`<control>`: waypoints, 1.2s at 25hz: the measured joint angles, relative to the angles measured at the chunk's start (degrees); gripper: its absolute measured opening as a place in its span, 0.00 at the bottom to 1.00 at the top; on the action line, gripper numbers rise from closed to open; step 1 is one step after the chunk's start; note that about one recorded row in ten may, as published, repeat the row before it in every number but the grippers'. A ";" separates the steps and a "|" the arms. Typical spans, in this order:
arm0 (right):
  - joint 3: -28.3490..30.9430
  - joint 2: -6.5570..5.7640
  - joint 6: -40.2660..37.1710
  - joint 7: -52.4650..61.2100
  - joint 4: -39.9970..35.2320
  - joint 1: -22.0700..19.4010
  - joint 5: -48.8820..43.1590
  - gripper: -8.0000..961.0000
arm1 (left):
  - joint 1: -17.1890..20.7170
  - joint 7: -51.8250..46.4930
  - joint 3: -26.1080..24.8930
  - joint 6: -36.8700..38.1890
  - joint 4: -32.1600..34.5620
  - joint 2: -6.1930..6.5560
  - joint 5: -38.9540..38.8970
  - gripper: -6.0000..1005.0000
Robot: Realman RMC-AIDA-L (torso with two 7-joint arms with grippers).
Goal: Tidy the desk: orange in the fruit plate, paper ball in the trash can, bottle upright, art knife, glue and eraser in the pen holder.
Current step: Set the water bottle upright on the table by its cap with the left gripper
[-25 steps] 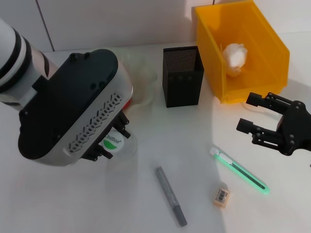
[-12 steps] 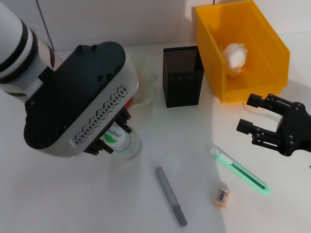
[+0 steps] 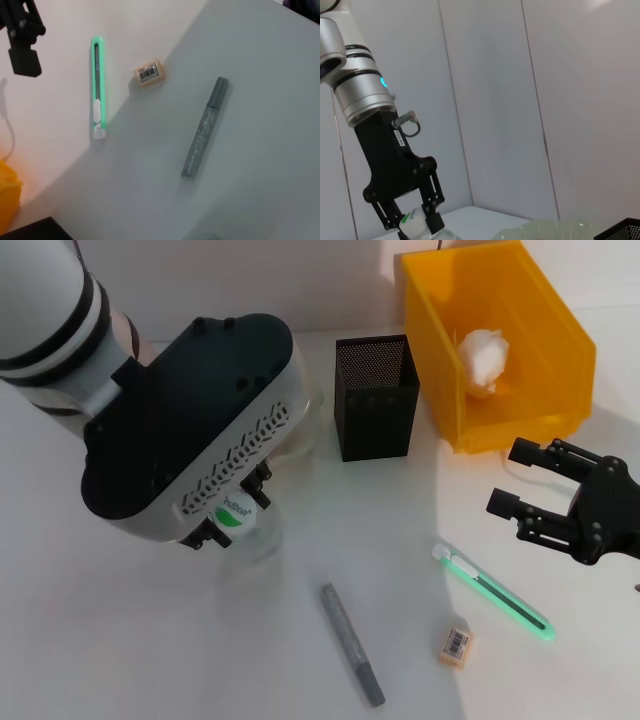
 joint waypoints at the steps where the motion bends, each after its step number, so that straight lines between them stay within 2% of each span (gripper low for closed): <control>1: 0.06 -0.01 0.07 -0.01 0.01 -0.07 0.01 0.77 | -0.82 -0.01 0.11 0.44 -0.81 -0.15 0.64 0.43; 6: 0.72 -0.02 0.21 -0.09 0.10 -0.28 0.01 0.77 | -1.26 0.31 -0.26 1.18 -1.23 -0.13 0.64 0.43; 17: 0.70 -0.02 0.23 -0.11 0.12 -0.27 0.01 0.77 | -2.18 2.10 -4.47 2.15 -1.80 0.14 -1.70 0.43; 26: 0.71 0.12 0.22 -0.11 0.20 -0.64 0.01 0.77 | -2.41 2.22 -4.81 3.20 -2.49 0.25 -1.25 0.43; 30: 0.78 0.14 0.23 -0.11 0.20 -0.78 0.01 0.77 | -4.01 2.30 -4.75 4.08 -4.10 0.28 -0.49 0.43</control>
